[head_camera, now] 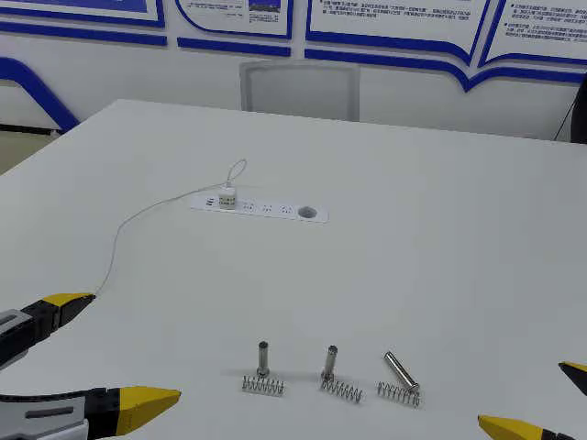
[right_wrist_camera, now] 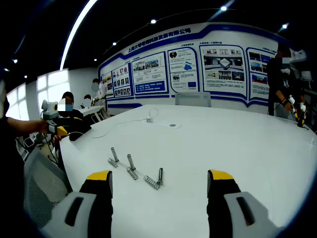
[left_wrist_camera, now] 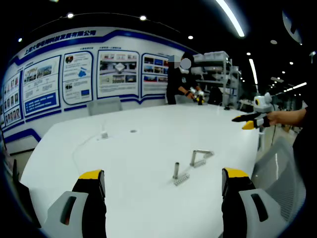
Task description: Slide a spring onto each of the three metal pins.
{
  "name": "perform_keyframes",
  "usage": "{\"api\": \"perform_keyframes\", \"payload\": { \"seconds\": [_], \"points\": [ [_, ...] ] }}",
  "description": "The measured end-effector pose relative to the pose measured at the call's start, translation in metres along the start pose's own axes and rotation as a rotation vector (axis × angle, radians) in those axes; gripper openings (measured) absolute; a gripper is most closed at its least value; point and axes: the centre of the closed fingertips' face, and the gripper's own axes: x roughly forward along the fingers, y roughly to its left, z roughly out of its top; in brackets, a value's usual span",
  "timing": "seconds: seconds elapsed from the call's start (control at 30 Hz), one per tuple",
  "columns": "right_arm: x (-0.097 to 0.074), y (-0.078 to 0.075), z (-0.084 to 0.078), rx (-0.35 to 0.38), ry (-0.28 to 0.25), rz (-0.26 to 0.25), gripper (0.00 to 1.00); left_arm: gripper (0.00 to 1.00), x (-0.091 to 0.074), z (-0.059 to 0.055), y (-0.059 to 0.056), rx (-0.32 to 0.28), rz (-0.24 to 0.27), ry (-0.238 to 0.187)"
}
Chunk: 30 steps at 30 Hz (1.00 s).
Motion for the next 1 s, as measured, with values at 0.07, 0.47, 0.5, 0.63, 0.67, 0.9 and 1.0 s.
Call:
{"api": "perform_keyframes", "payload": {
  "seconds": [0.07,0.47,0.5,0.63,0.67,0.9,1.0],
  "points": [
    [-0.002,-0.001,0.000,-0.012,0.009,-0.009,0.79,1.00,0.000,0.001,0.001,-0.005,0.003,-0.001],
    [-0.005,0.002,-0.008,-0.044,0.044,-0.016,0.79,1.00,0.000,0.005,-0.003,0.009,-0.003,-0.003],
    [-0.005,0.002,-0.009,-0.042,0.047,-0.015,0.79,1.00,0.000,0.004,-0.004,0.010,-0.006,0.000],
    [-0.005,0.005,-0.008,-0.042,0.046,-0.012,0.79,1.00,0.000,0.003,-0.005,0.010,-0.010,0.004],
    [-0.006,0.005,-0.006,-0.038,0.040,-0.014,0.79,1.00,0.001,0.003,-0.005,0.012,-0.009,0.006],
    [-0.010,0.007,-0.002,-0.015,0.026,-0.007,0.71,1.00,0.002,0.000,-0.006,0.006,-0.017,0.014],
    [-0.011,0.005,0.002,0.013,-0.006,-0.018,0.73,1.00,0.003,0.000,-0.006,0.014,-0.021,0.020]
  ]
}}
